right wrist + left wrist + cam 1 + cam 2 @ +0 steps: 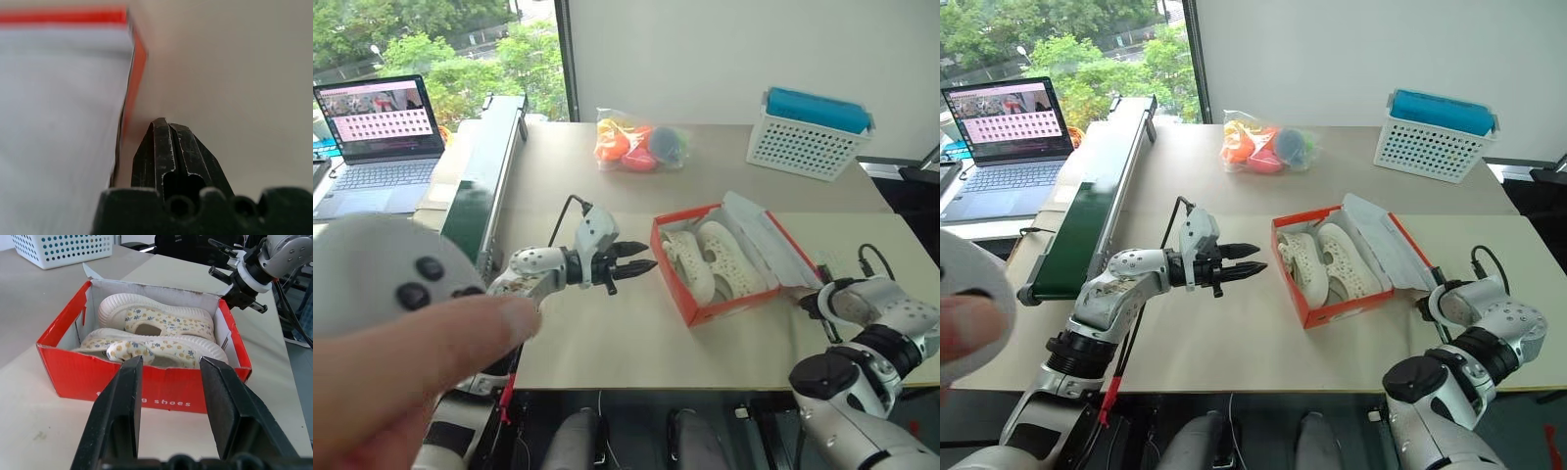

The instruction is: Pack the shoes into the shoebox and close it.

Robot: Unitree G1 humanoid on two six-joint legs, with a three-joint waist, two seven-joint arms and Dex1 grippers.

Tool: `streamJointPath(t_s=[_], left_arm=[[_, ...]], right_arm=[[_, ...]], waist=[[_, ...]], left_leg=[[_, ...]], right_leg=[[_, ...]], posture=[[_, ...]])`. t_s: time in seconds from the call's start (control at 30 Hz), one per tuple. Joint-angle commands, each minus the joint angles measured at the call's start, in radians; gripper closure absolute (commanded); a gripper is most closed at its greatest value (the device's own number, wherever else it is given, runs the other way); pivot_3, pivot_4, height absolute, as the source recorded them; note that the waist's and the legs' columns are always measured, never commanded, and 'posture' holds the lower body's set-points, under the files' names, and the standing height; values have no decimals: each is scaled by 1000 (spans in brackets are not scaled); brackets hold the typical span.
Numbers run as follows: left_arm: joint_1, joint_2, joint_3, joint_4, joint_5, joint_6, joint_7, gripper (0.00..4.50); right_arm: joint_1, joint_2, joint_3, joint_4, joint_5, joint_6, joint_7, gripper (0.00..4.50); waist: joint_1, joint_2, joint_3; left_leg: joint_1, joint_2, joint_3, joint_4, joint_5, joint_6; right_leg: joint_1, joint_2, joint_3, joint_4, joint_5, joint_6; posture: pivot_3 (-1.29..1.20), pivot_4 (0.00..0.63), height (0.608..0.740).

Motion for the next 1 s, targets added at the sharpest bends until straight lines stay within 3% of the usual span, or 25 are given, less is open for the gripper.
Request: streamJointPath(t_s=[0.03,0.17,0.37,0.7,0.8,1.0], left_arm=[[-35,-4,20,-2,3,-31,1,2539],[-42,-3,19,7,5,-39,1,2539],[-54,1,19,17,9,-40,-7,2539],[-53,-6,10,11,16,-29,-13,2539],[-53,-10,7,7,17,-25,-12,2539],[-62,-16,8,15,18,-25,-12,2539]], right_arm=[[-7,-31,22,94,5,-137,49,4411],[-17,-30,49,122,40,-214,108,4411],[-22,54,94,4,121,-278,212,4411],[48,303,340,-560,394,-400,589,4411],[124,264,489,-683,411,-346,688,4411],[194,30,770,-736,305,-210,798,4411]], waist=[[-2,0,0],[-3,0,0],[-11,0,0],[-14,5,2],[-7,5,2],[-2,5,3]], left_leg=[[0,0,0,0,0,0],[0,0,0,0,0,0],[0,1,0,-1,0,0],[0,1,0,-2,1,-2],[0,0,0,-2,1,-2],[0,0,0,-1,1,-2]], right_leg=[[0,0,0,0,0,0],[0,0,0,0,0,0],[-2,0,1,0,0,0],[-4,0,2,3,0,0],[-3,0,1,3,0,0],[-4,0,1,2,0,-1]], posture=[[0,150,699],[0,150,699],[0,150,699],[0,150,699],[0,150,699],[0,150,699]])
